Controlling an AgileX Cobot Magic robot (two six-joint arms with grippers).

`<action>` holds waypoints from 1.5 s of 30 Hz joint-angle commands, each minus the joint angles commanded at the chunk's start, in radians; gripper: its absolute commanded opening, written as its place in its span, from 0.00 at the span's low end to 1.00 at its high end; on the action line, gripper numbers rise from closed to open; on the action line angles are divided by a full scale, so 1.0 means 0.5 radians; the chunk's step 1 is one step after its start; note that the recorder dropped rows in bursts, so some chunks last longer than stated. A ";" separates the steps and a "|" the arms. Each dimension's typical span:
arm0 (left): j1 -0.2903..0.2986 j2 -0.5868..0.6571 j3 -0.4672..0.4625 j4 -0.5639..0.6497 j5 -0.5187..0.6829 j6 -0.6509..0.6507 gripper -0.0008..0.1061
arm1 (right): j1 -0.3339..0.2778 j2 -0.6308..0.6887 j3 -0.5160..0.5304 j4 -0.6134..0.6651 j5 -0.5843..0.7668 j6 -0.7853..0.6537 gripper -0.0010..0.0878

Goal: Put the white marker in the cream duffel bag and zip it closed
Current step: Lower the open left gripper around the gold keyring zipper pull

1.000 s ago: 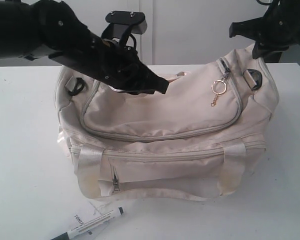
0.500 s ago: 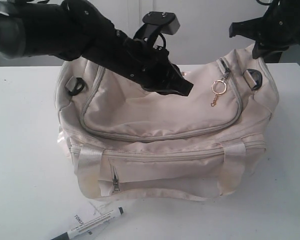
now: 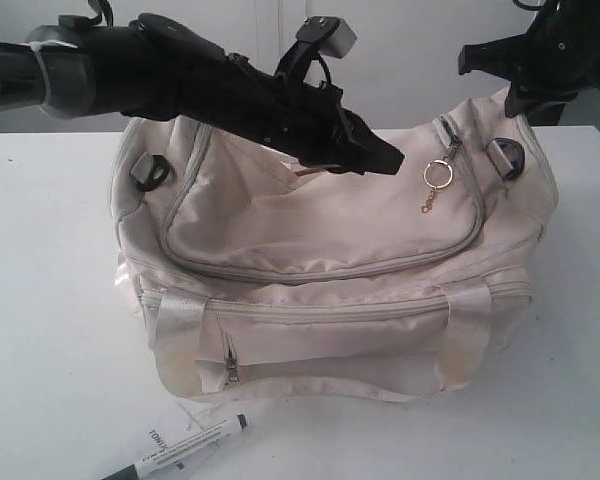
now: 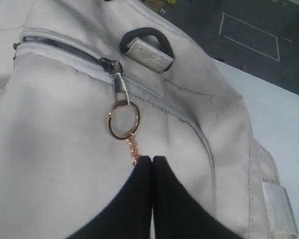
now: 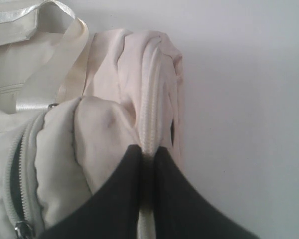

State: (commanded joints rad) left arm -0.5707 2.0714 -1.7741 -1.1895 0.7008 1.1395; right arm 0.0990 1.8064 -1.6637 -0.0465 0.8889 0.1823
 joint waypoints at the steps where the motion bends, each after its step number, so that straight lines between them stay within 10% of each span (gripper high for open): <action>1: 0.000 0.027 -0.035 0.000 -0.021 0.000 0.01 | 0.000 0.000 0.000 0.000 0.000 0.000 0.01; 22: 0.000 0.184 -0.269 -0.040 0.014 0.816 0.01 | 0.000 0.000 0.000 0.000 0.000 -0.004 0.01; 33: -0.082 0.228 -0.269 -0.050 -0.150 1.032 0.42 | 0.000 0.000 0.000 0.000 0.000 -0.004 0.01; 45: -0.118 0.310 -0.269 -0.252 -0.329 1.032 0.52 | 0.000 0.000 0.000 0.000 0.000 -0.004 0.01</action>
State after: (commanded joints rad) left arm -0.6298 2.2264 -1.9085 -1.3157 0.5366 1.6556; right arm 0.0990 1.8064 -1.6637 -0.0465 0.8889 0.1802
